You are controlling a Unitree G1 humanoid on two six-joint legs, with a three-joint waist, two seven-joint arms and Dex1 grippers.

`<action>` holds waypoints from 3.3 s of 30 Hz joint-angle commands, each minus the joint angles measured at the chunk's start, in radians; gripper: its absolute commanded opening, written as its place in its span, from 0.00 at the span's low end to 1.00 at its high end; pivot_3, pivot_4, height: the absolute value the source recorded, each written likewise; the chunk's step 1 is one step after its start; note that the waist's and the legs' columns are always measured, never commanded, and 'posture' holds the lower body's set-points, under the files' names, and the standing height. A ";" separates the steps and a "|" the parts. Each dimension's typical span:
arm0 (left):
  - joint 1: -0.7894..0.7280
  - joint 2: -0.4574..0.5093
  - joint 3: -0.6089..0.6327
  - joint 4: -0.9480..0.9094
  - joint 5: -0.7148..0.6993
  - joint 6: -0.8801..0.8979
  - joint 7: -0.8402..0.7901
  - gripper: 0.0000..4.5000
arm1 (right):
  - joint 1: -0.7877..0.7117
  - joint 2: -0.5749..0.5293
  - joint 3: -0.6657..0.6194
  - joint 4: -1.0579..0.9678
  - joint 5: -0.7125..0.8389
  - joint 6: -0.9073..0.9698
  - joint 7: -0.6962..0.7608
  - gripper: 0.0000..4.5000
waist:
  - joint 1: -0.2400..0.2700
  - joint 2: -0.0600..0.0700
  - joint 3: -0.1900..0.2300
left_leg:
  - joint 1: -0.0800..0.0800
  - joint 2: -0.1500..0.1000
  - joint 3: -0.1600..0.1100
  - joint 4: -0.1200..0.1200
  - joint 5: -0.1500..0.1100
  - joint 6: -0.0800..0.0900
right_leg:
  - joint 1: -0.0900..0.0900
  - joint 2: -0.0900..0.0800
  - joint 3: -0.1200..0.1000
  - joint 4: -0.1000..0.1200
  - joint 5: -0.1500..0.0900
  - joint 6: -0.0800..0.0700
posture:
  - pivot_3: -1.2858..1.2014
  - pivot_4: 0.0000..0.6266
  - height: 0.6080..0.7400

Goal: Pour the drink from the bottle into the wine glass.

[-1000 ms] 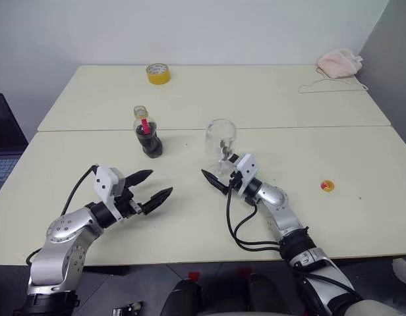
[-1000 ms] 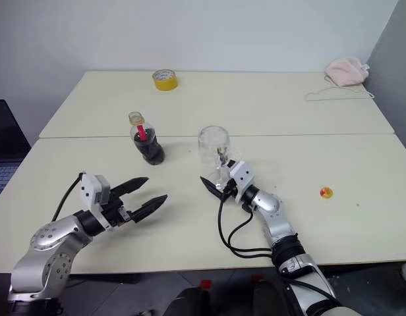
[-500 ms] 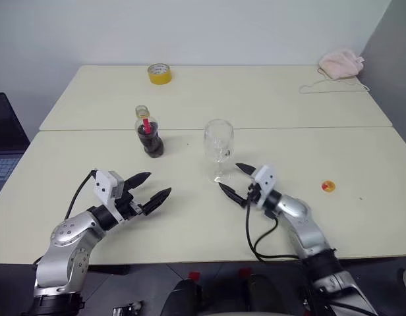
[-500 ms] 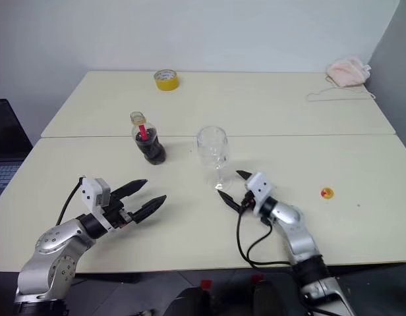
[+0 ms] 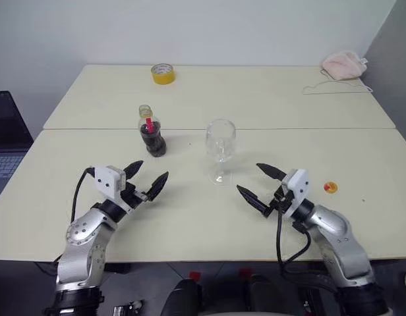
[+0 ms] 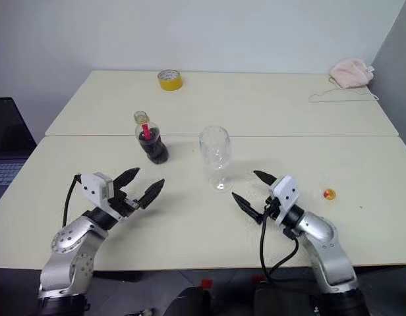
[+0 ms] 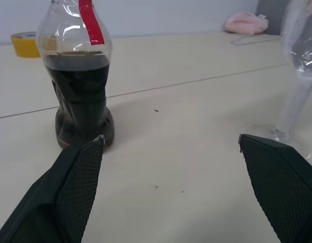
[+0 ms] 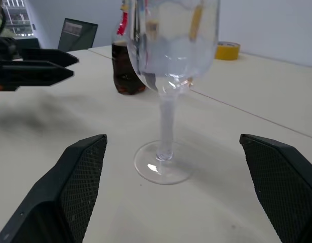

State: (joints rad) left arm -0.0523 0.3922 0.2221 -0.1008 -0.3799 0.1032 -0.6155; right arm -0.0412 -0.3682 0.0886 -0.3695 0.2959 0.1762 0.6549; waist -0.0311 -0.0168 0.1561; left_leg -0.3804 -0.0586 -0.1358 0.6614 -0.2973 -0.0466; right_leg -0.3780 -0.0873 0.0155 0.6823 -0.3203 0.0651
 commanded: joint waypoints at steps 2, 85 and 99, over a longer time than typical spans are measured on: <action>-0.044 -0.024 0.002 0.016 0.041 -0.039 0.071 1.00 | 0.035 -0.067 -0.018 -0.155 0.076 0.095 0.030 1.00 | 0.002 0.000 0.000 | 0.000 0.000 0.000 0.000 0.000 0.000 | 0.001 0.000 0.000 0.000 0.000 0.000 | 0.52 0.24 1.00; -0.605 -0.134 0.009 0.770 0.175 -0.283 0.277 0.32 | -0.215 -0.209 -0.092 -0.376 0.346 0.366 -0.041 1.00 | 0.001 -0.003 0.000 | -0.001 -0.002 -0.002 0.002 0.000 0.000 | 0.002 -0.001 -0.003 0.000 0.000 0.001 | 0.52 0.24 1.00; -0.568 -0.039 -0.077 0.411 0.173 -0.047 0.155 0.19 | -0.257 -0.209 -0.092 -0.383 0.343 0.392 -0.098 1.00 | -0.001 -0.003 0.000 | -0.001 -0.001 -0.002 0.002 0.000 0.000 | 0.001 -0.001 -0.003 0.000 0.000 0.001 | 0.52 0.24 1.00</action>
State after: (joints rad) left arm -0.5983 0.3240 0.1749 0.3988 -0.2376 0.0696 -0.4368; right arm -0.2807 -0.5795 0.0110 -0.7100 0.6299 0.5657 0.5684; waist -0.0320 -0.0196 0.1556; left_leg -0.3818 -0.0600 -0.1375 0.6631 -0.2971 -0.0467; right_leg -0.3775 -0.0879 0.0128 0.6823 -0.3201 0.0656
